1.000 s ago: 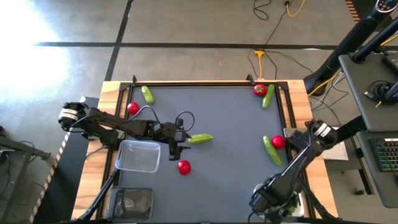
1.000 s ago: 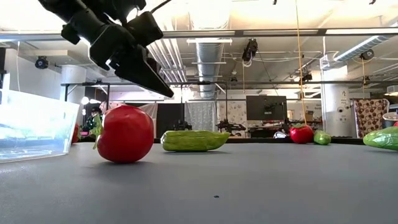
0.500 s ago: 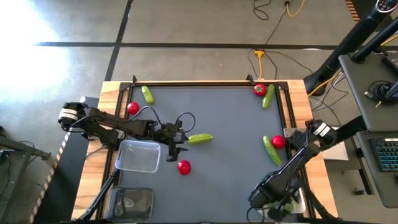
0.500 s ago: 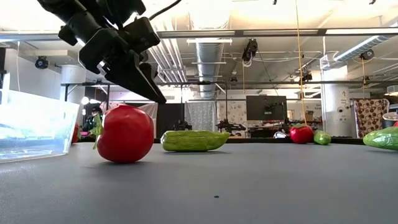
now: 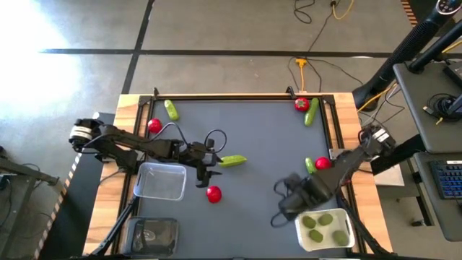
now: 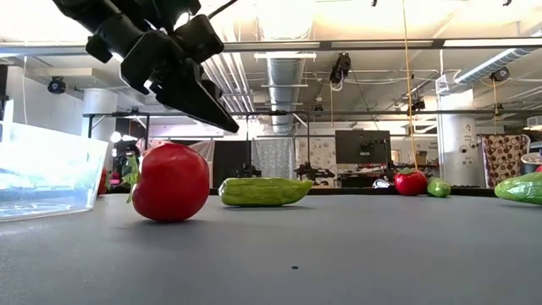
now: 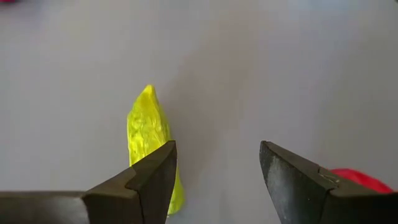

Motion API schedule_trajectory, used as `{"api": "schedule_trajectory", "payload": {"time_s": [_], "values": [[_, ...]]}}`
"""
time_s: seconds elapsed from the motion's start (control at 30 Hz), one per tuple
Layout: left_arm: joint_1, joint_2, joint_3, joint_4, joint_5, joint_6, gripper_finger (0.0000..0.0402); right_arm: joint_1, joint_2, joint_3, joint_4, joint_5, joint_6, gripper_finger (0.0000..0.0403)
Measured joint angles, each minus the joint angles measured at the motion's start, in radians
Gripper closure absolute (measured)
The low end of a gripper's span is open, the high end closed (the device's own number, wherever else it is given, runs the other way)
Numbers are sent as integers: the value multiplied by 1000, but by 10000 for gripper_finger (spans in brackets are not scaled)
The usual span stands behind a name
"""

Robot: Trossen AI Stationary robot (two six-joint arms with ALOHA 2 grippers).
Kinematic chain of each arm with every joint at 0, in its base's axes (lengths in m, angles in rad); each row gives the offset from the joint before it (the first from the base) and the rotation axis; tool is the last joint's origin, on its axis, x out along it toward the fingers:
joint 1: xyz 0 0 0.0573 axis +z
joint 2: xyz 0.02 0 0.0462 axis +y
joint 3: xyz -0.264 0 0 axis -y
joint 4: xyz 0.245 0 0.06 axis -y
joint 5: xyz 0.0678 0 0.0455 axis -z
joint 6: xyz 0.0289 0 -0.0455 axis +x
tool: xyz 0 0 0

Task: Sort produce into baskets
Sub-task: Move the bottom right cucumber to the middle of the table

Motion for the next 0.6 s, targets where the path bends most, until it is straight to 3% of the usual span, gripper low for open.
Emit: {"api": "schedule_trajectory", "payload": {"time_s": [0.17,0.43,0.6], "values": [[0,22,0,-15,5,-60,189,-139,-19,-88,-16,19,-74,185],[0,1,-1,-95,38,-62,189,-289,-21,-348,-8,-253,-236,131],[0,-18,-2,-154,39,-47,189,-282,-33,-498,9,-311,-255,108]]}}
